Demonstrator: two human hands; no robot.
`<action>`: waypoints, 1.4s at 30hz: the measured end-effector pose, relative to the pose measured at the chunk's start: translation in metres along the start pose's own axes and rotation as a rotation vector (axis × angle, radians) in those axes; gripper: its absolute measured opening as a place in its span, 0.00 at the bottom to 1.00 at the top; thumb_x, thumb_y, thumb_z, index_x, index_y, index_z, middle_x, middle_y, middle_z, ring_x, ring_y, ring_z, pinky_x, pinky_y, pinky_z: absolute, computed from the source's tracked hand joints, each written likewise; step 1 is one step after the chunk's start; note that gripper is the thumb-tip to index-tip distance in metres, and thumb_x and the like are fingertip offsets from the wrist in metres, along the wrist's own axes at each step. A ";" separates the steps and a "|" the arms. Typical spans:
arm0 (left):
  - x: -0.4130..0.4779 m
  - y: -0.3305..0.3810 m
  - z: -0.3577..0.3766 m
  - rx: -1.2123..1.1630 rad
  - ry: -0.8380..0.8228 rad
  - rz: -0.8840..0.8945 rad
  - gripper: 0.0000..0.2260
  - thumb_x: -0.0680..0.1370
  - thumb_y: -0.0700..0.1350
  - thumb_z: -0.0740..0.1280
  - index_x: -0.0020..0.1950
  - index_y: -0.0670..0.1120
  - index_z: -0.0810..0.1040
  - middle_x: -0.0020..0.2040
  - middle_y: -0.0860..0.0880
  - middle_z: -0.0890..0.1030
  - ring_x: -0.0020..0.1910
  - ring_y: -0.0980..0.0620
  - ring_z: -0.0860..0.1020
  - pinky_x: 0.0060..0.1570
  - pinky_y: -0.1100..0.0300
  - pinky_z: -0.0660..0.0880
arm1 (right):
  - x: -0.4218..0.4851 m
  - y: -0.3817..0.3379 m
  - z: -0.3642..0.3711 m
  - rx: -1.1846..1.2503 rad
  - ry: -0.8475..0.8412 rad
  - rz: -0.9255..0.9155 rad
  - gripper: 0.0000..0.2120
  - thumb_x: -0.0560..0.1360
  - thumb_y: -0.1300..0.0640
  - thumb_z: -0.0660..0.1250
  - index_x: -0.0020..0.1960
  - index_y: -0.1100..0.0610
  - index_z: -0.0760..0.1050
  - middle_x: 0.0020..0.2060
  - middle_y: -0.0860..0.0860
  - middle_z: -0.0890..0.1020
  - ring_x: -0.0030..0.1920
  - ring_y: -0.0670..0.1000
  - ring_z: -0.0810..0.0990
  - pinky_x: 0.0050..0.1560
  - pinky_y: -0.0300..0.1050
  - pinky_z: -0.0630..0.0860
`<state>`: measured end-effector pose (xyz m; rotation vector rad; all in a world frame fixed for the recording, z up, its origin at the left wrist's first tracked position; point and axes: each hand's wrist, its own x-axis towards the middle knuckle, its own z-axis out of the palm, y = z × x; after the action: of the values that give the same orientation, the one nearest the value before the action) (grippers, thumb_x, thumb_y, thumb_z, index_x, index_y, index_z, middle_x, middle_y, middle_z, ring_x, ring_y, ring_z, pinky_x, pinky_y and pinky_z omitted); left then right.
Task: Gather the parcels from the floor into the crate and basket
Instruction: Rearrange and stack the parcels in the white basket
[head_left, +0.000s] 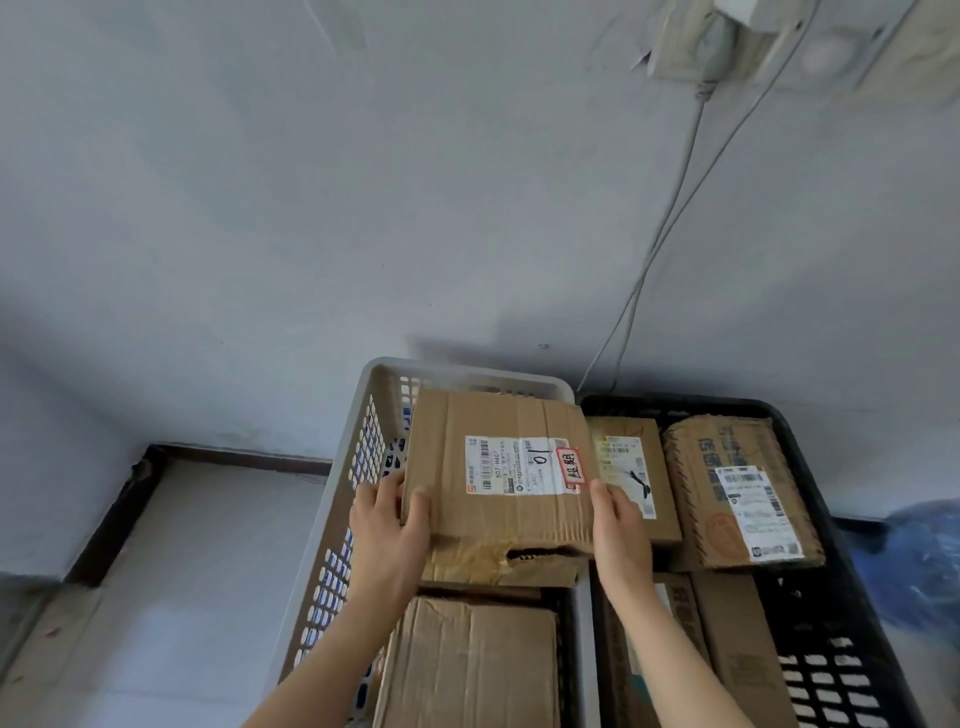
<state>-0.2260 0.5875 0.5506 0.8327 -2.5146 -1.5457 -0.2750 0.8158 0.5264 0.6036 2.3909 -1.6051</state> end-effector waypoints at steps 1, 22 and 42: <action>-0.008 -0.001 -0.002 0.004 0.006 0.008 0.09 0.80 0.54 0.58 0.58 0.55 0.72 0.52 0.56 0.69 0.58 0.49 0.69 0.58 0.52 0.69 | -0.003 -0.001 -0.004 0.047 -0.002 0.011 0.22 0.78 0.33 0.54 0.51 0.47 0.78 0.50 0.50 0.83 0.52 0.51 0.82 0.54 0.55 0.79; -0.003 0.007 -0.063 -0.267 0.300 -0.167 0.17 0.81 0.50 0.52 0.42 0.38 0.71 0.40 0.44 0.72 0.38 0.48 0.68 0.38 0.52 0.65 | -0.026 -0.040 0.022 0.333 -0.138 -0.082 0.18 0.82 0.41 0.55 0.43 0.54 0.71 0.44 0.53 0.77 0.47 0.52 0.77 0.55 0.50 0.72; -0.024 0.049 -0.036 -0.337 0.046 -0.020 0.20 0.79 0.40 0.61 0.71 0.50 0.70 0.61 0.51 0.66 0.58 0.54 0.71 0.47 0.67 0.68 | -0.040 -0.049 -0.015 0.220 -0.130 -0.063 0.09 0.80 0.50 0.62 0.54 0.55 0.75 0.47 0.53 0.83 0.47 0.51 0.82 0.41 0.42 0.75</action>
<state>-0.2136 0.5877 0.6151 0.8314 -2.1316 -1.8606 -0.2601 0.8047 0.5887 0.4487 2.1789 -1.8886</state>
